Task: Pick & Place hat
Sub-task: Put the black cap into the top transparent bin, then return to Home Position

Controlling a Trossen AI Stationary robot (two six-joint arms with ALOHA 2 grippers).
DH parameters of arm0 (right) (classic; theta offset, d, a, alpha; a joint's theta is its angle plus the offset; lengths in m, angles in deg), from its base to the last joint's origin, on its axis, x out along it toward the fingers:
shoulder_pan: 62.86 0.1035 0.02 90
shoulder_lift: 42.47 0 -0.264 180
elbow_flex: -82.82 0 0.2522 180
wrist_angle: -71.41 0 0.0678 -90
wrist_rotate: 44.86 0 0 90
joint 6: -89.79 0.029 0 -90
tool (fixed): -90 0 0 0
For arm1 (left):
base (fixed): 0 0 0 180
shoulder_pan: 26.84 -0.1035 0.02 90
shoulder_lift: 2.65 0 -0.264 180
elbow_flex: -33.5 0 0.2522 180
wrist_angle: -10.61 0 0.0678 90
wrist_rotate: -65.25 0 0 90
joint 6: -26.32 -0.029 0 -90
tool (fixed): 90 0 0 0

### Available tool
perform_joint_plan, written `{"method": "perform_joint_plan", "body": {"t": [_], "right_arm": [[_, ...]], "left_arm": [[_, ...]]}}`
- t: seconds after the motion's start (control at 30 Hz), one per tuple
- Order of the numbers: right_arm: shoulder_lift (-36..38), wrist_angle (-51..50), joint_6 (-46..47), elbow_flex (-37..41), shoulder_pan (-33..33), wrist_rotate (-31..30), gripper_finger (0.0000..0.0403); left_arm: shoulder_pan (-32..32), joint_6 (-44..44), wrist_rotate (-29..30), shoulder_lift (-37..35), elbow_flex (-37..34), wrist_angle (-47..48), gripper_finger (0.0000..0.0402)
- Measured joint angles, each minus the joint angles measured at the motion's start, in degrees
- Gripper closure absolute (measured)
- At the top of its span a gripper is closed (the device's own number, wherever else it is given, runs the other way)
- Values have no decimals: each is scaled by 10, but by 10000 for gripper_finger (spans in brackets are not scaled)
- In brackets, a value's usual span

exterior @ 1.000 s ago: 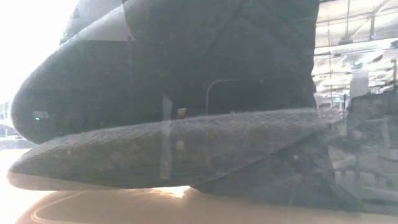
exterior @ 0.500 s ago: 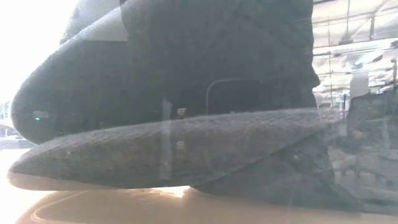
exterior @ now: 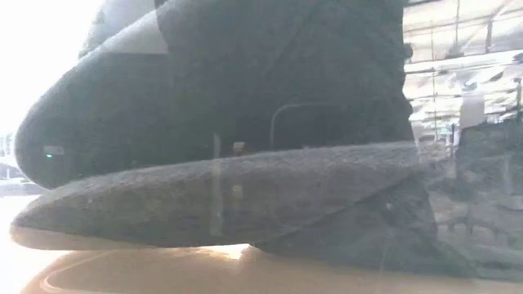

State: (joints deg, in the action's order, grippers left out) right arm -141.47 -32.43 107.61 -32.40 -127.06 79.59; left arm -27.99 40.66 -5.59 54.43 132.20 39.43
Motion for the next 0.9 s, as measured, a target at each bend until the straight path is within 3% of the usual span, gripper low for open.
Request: {"method": "perform_joint_plan", "body": {"t": [0.1, 0.23, 0.43, 0.73, 0.8, 0.9], "right_arm": [[-2, 1, -14, 5, 0, -35, 301], [-2, 1, -11, 5, 1, -151, 253], [2, 1, -14, -20, 1, -268, 227], [4, 1, -15, -130, 1, -266, 225], [4, 1, -16, -154, 2, -226, 226], [8, 13, -43, -185, 14, -115, 232]], "left_arm": [[0, -4, 0, 0, 0, 0, 248], [0, -4, 0, 0, 0, 0, 248], [0, -5, 0, 0, 0, 0, 248], [0, -12, 4, 0, 0, 0, 248], [0, -26, 4, 0, 0, 0, 248], [0, -41, 4, 0, 0, 0, 248]]}}
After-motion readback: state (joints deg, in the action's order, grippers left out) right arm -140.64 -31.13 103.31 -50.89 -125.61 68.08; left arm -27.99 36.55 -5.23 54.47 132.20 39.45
